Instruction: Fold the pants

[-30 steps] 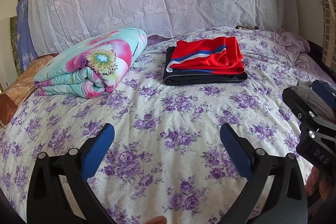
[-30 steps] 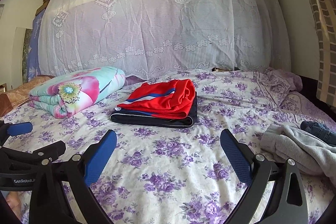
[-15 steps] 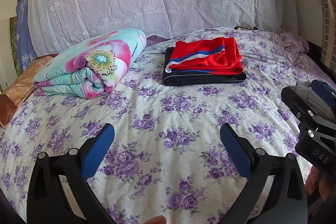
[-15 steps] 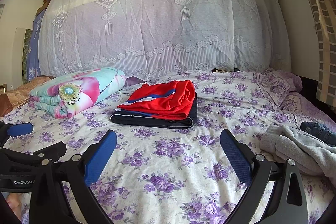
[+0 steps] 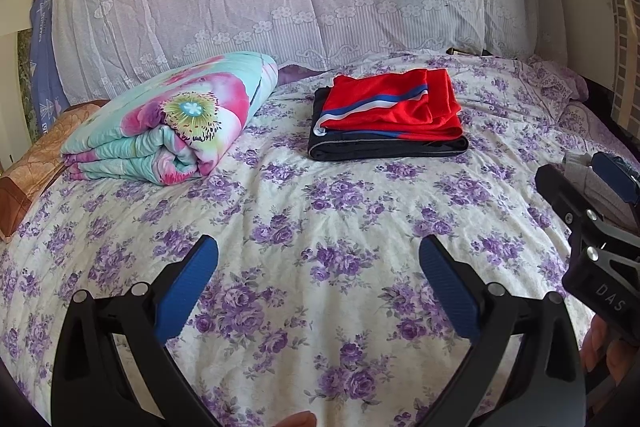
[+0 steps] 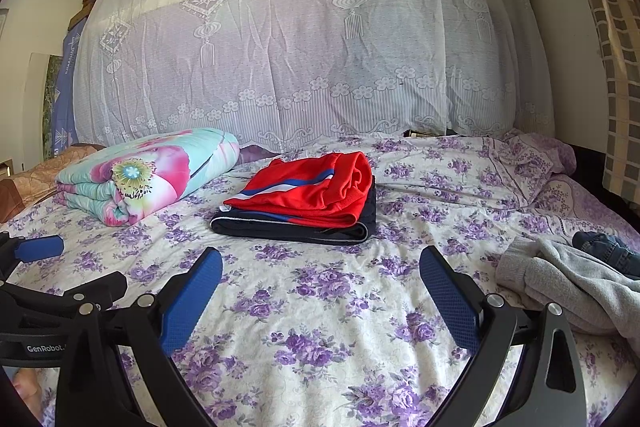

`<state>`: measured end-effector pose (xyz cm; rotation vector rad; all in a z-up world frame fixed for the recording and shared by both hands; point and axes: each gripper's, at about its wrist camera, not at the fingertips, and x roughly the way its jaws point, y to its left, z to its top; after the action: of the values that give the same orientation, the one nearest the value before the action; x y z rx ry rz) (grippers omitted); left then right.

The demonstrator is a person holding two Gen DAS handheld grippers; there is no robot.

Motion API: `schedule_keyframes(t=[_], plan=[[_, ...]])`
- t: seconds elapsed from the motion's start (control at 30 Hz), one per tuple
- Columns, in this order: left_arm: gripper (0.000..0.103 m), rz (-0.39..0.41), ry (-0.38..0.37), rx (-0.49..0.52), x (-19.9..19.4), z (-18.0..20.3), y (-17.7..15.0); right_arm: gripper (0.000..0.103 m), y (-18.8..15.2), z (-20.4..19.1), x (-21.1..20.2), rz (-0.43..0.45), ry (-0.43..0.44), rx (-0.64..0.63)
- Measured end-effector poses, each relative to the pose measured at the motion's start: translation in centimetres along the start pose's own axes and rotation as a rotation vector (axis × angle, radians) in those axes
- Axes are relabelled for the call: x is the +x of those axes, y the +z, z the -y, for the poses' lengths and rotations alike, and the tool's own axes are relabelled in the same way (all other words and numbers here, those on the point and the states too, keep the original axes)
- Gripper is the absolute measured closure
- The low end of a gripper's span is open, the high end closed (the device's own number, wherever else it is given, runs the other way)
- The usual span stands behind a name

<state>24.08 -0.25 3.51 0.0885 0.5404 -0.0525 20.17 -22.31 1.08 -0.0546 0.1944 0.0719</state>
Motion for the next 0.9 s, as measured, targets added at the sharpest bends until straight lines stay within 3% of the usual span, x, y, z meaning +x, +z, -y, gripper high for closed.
schedule_keyframes(t=[0.9], plan=[[0.005, -0.005, -0.003, 0.001, -0.03, 0.22, -0.09, 0.004, -0.06, 0.03, 0.15, -0.007, 0.0, 0.006]])
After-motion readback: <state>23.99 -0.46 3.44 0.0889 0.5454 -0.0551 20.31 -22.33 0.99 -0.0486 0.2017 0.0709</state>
